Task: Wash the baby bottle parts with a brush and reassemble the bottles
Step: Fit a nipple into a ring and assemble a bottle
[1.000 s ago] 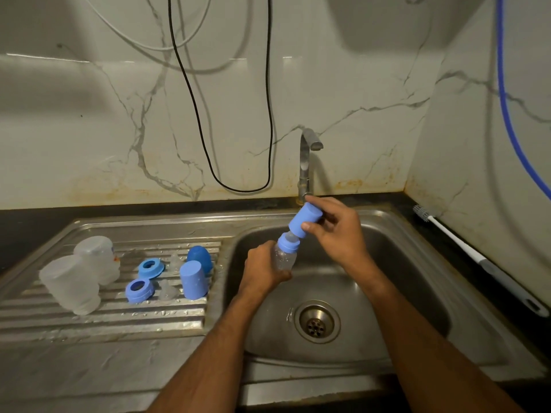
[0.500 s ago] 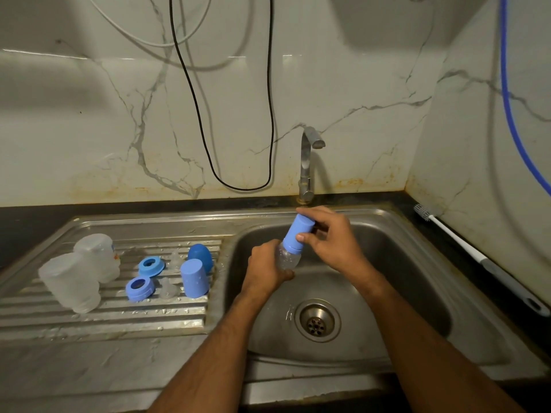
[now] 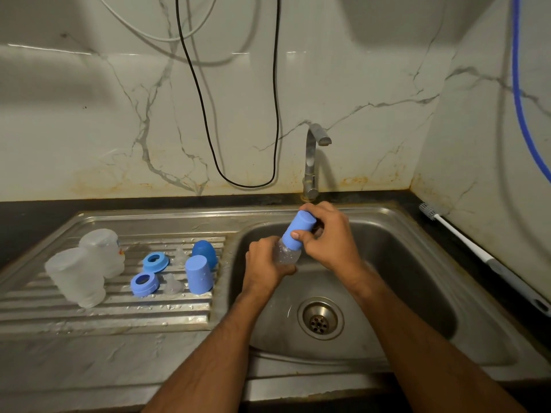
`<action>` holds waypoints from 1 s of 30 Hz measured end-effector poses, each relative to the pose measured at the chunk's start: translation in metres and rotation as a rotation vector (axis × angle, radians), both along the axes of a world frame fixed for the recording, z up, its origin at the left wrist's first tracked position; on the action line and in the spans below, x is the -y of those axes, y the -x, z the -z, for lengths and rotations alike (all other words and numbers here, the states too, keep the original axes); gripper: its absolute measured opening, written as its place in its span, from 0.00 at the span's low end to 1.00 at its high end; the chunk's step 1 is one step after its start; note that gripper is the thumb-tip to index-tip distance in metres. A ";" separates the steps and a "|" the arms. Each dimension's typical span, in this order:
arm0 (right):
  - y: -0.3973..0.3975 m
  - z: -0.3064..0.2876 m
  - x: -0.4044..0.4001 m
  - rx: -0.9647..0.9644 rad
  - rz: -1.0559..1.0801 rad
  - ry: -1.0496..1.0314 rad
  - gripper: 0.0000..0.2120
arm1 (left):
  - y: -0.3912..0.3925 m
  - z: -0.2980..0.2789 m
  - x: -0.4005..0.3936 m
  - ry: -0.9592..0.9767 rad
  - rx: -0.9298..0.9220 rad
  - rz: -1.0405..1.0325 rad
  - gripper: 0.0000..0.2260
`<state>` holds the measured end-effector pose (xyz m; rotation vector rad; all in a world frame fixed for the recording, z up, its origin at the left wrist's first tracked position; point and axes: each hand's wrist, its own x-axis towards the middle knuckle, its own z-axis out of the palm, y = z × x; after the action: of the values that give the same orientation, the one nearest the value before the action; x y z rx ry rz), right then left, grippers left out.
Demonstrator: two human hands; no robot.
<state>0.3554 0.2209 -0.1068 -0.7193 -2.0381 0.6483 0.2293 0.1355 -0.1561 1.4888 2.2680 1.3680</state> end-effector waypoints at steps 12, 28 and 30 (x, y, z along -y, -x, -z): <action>-0.012 -0.011 -0.014 -0.154 -0.232 0.413 0.35 | -0.003 -0.002 -0.008 -0.011 0.151 0.062 0.19; -0.004 -0.014 -0.005 -0.143 -0.188 0.409 0.32 | -0.003 -0.005 -0.006 0.010 0.256 0.133 0.19; -0.012 -0.015 -0.011 -0.110 -0.249 0.434 0.31 | -0.005 -0.006 -0.007 0.025 0.254 0.172 0.19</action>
<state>0.3671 0.2314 -0.0913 -0.6579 -1.9194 1.2724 0.2347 0.1425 -0.1497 1.3775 1.9499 1.3836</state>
